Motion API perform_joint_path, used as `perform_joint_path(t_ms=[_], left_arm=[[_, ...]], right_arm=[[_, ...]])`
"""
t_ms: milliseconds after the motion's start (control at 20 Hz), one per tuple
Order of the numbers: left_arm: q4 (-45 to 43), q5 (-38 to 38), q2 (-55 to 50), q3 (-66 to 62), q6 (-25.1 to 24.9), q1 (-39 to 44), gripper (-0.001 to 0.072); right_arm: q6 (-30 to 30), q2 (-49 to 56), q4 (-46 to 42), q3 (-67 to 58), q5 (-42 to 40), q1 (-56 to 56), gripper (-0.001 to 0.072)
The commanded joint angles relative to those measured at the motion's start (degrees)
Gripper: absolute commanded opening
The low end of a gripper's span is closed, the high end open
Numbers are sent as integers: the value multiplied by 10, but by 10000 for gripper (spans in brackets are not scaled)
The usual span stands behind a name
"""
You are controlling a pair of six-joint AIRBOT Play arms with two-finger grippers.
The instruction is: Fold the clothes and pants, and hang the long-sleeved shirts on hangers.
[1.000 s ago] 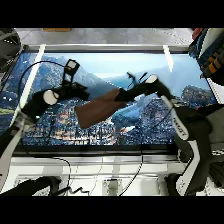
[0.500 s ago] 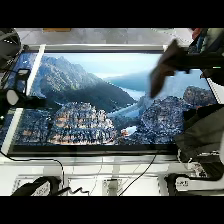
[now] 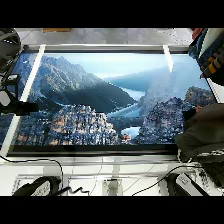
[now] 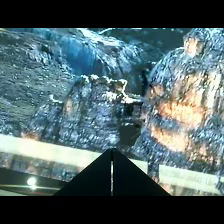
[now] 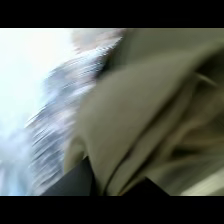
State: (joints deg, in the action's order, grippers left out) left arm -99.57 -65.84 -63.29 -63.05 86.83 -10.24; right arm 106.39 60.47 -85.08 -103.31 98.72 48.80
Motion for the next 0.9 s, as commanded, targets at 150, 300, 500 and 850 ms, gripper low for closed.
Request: perform_joint_path(t_ms=[150,300,500,850], left_arm=[[-1,-4,0,0,2,-1,15],[-1,-4,0,0,2,-1,15],[-1,-4,0,0,2,-1,15],[-1,-4,0,0,2,-1,15]], right_arm=[[27,-28,-99,1,38,150,425],[26,-27,-98,1,11,166,689],[22,-25,-53,1,-36,165,678],[-156,-4,267,35,-64,-47,11]])
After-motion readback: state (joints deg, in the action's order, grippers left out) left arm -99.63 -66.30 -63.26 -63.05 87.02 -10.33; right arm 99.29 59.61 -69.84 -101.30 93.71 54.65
